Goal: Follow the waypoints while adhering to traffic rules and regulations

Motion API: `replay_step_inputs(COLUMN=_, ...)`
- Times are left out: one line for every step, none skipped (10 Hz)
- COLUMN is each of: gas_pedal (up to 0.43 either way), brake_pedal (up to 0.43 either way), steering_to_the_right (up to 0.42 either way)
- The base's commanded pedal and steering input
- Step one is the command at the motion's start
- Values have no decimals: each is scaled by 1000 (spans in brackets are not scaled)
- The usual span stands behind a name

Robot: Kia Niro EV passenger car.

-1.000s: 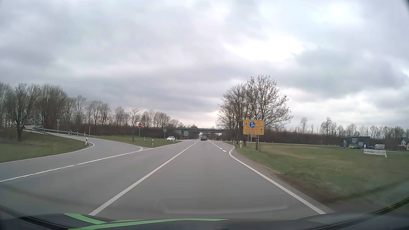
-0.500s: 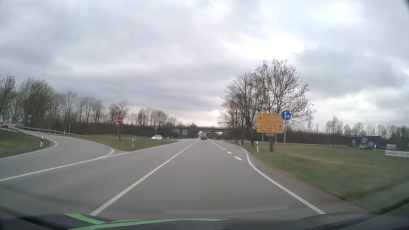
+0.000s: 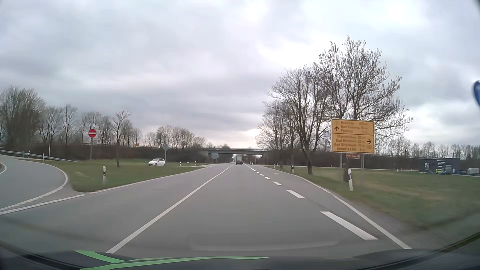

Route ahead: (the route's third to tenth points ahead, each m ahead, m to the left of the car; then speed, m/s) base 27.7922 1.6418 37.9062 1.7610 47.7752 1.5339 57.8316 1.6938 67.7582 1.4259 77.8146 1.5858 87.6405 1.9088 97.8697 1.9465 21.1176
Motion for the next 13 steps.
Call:
replay_step_inputs(gas_pedal=138, brake_pedal=0, steering_to_the_right=3)
replay_step_inputs(gas_pedal=138, brake_pedal=0, steering_to_the_right=3)
replay_step_inputs(gas_pedal=138, brake_pedal=0, steering_to_the_right=3)
replay_step_inputs(gas_pedal=138, brake_pedal=0, steering_to_the_right=3)
replay_step_inputs(gas_pedal=138, brake_pedal=0, steering_to_the_right=3)
replay_step_inputs(gas_pedal=138, brake_pedal=0, steering_to_the_right=3)
replay_step_inputs(gas_pedal=150, brake_pedal=0, steering_to_the_right=3)
replay_step_inputs(gas_pedal=150, brake_pedal=0, steering_to_the_right=3)
replay_step_inputs(gas_pedal=157, brake_pedal=0, steering_to_the_right=3)
replay_step_inputs(gas_pedal=157, brake_pedal=0, steering_to_the_right=3)
replay_step_inputs(gas_pedal=157, brake_pedal=0, steering_to_the_right=3)
replay_step_inputs(gas_pedal=169, brake_pedal=0, steering_to_the_right=3)
replay_step_inputs(gas_pedal=169, brake_pedal=0, steering_to_the_right=3)
